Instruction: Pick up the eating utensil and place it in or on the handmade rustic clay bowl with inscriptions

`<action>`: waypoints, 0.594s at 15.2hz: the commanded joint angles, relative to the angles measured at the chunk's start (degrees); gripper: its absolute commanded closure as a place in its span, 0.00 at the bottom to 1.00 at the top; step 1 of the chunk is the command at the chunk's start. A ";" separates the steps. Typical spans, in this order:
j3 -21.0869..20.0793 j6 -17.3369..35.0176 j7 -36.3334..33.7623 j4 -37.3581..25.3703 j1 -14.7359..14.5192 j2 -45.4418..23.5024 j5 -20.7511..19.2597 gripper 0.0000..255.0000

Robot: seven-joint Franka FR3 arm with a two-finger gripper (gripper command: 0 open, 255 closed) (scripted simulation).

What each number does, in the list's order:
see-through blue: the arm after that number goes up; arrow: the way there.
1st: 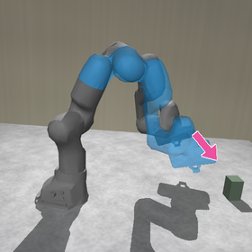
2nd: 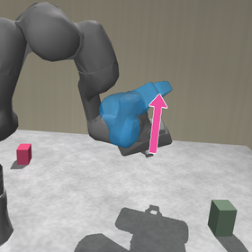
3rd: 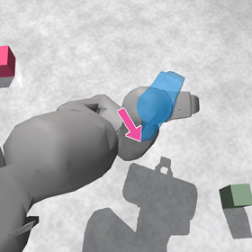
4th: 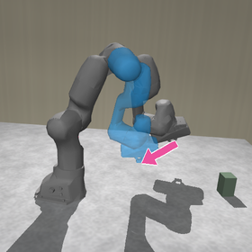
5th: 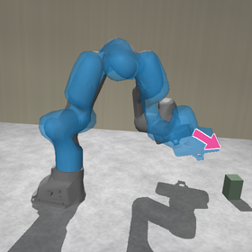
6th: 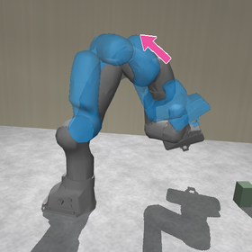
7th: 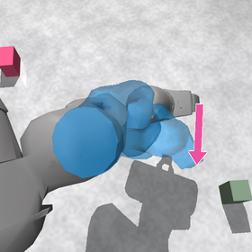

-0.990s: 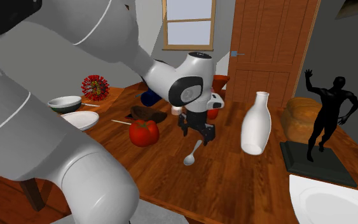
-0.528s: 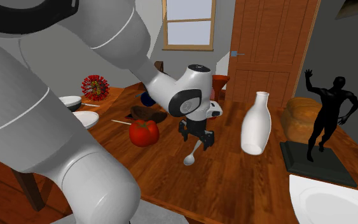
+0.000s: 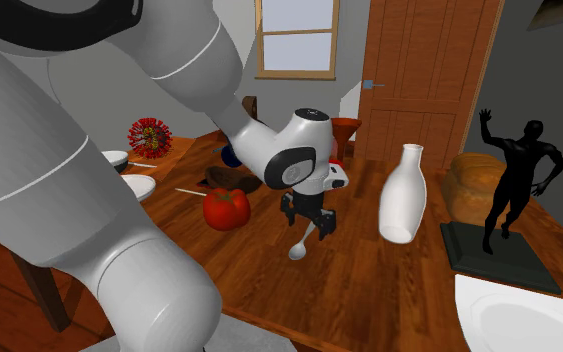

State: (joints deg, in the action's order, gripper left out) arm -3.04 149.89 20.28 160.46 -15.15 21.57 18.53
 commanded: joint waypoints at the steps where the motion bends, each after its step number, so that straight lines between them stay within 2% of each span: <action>1: 0.00 0.00 0.00 0.00 0.00 0.00 0.00 0.00; 2: 0.00 0.00 0.00 0.00 0.00 0.00 0.00 1.00; 9: 0.00 0.00 0.00 0.00 0.00 0.00 0.00 1.00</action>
State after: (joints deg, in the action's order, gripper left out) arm -3.04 149.89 20.28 160.46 -15.15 21.57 18.53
